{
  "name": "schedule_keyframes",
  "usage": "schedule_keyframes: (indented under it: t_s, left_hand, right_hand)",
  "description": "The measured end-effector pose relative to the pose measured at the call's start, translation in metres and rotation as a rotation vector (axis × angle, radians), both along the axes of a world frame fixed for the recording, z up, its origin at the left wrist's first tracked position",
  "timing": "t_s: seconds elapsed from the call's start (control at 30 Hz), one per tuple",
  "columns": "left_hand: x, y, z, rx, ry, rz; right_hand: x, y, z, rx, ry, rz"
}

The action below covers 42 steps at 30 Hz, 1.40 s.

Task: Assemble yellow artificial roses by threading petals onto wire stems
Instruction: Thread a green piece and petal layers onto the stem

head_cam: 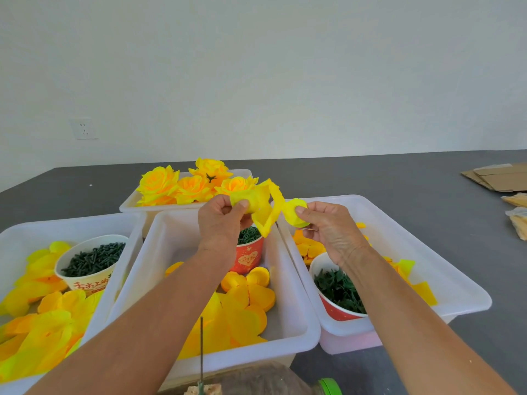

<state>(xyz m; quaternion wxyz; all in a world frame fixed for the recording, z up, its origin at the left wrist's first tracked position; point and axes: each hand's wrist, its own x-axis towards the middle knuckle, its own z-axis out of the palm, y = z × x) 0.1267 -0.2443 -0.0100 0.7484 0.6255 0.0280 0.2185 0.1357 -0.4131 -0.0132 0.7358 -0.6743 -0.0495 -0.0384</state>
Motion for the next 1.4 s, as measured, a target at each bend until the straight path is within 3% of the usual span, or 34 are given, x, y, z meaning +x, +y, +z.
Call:
schedule_keyframes:
  t_s: [0.13, 0.37, 0.57, 0.73, 0.87, 1.17, 1.3, 1.4]
  left_hand:
    - [0.003, 0.004, 0.002, -0.046, -0.017, 0.089]
    - [0.004, 0.007, 0.005, 0.127, -0.094, 0.291]
    - [-0.004, 0.006, 0.007, 0.538, -0.204, 0.411]
    - [-0.01, -0.006, -0.001, 0.728, -0.325, 0.214]
    - [-0.013, -0.012, -0.006, 0.708, -0.254, 0.025]
    - [-0.013, -0.018, -0.007, 0.627, -0.117, -0.174]
    - [-0.013, -0.017, -0.008, 0.486, -0.044, -0.237]
    - [-0.013, -0.014, -0.005, 0.256, 0.03, -0.341]
  right_hand:
    - [0.002, -0.002, 0.0, 0.024, -0.01, -0.085]
    - [0.005, -0.004, -0.002, 0.036, -0.069, -0.175]
    - [0.006, -0.004, -0.005, -0.034, -0.129, -0.164]
    - [0.005, 0.0, -0.007, -0.12, -0.267, -0.13]
    - [0.003, 0.003, -0.008, -0.195, -0.367, -0.061]
    - [-0.003, 0.011, -0.014, -0.474, -0.615, -0.061]
    - [-0.003, 0.011, -0.015, -0.472, -0.577, 0.066]
    - [-0.004, 0.008, -0.011, -0.333, -0.438, 0.209]
